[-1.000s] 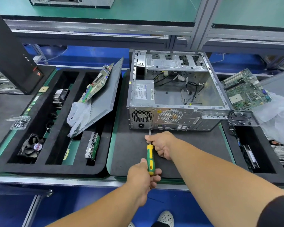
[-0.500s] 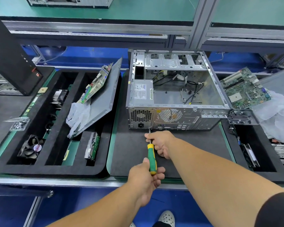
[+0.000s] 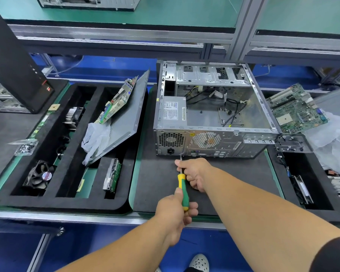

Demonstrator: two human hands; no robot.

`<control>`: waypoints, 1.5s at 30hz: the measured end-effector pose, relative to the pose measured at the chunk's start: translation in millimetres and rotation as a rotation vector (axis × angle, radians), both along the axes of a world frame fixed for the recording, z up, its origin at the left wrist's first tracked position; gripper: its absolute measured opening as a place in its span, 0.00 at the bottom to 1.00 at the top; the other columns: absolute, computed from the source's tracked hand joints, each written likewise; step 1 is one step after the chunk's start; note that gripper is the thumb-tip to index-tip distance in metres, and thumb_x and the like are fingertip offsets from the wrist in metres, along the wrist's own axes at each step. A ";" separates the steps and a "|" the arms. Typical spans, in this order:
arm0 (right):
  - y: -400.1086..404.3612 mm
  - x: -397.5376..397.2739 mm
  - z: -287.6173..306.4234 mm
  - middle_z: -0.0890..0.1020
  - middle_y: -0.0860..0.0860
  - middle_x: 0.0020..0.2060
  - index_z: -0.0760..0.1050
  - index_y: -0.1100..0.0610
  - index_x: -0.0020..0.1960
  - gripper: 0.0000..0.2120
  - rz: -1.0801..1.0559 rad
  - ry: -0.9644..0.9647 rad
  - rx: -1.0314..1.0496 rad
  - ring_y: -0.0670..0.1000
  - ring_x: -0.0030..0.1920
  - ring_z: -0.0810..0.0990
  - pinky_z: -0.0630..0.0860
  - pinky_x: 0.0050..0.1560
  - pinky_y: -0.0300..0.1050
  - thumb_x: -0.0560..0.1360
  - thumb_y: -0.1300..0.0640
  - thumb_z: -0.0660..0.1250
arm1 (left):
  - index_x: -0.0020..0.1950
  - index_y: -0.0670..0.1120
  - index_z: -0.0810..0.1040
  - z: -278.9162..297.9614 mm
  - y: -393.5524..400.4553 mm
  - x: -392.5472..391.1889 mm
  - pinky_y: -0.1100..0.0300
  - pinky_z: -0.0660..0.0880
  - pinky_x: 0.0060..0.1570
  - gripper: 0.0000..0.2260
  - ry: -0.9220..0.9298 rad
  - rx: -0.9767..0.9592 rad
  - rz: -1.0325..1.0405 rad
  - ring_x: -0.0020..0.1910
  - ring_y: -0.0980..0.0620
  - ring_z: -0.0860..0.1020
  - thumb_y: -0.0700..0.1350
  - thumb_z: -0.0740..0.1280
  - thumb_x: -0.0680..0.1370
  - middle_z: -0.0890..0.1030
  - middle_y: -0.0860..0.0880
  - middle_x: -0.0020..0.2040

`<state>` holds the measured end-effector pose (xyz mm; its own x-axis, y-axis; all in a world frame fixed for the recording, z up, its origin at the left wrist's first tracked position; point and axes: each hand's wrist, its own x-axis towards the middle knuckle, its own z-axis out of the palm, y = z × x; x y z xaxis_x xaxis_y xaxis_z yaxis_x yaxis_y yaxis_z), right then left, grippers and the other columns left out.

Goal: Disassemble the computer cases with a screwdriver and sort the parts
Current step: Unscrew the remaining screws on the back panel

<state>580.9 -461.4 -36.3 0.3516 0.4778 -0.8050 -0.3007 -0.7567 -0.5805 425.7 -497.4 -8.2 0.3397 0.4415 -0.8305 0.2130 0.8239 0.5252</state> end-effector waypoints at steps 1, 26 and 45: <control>0.0 0.5 1.2 0.62 0.47 0.26 0.77 0.54 0.42 0.17 0.009 0.010 -0.010 0.46 0.24 0.54 0.51 0.21 0.39 0.78 0.40 0.70 | 0.61 0.40 0.77 -0.9 -0.4 -1.5 0.60 0.72 0.30 0.21 -0.036 -0.058 0.021 0.32 0.51 0.79 0.56 0.56 0.87 0.87 0.41 0.44; 0.1 -0.9 1.8 0.62 0.47 0.25 0.76 0.54 0.41 0.17 -0.013 -0.005 0.014 0.46 0.24 0.54 0.51 0.22 0.39 0.77 0.40 0.72 | 0.59 0.43 0.74 -0.3 4.7 -2.9 0.58 0.74 0.28 0.20 0.072 0.137 -0.066 0.29 0.48 0.78 0.58 0.71 0.80 0.84 0.41 0.37; 2.6 5.4 -5.8 0.62 0.45 0.24 0.77 0.52 0.43 0.17 0.011 0.064 -0.016 0.45 0.25 0.54 0.51 0.22 0.37 0.78 0.39 0.69 | 0.62 0.39 0.75 -2.8 0.7 -2.6 0.58 0.77 0.31 0.21 0.068 0.139 -0.043 0.32 0.48 0.81 0.54 0.73 0.79 0.84 0.41 0.39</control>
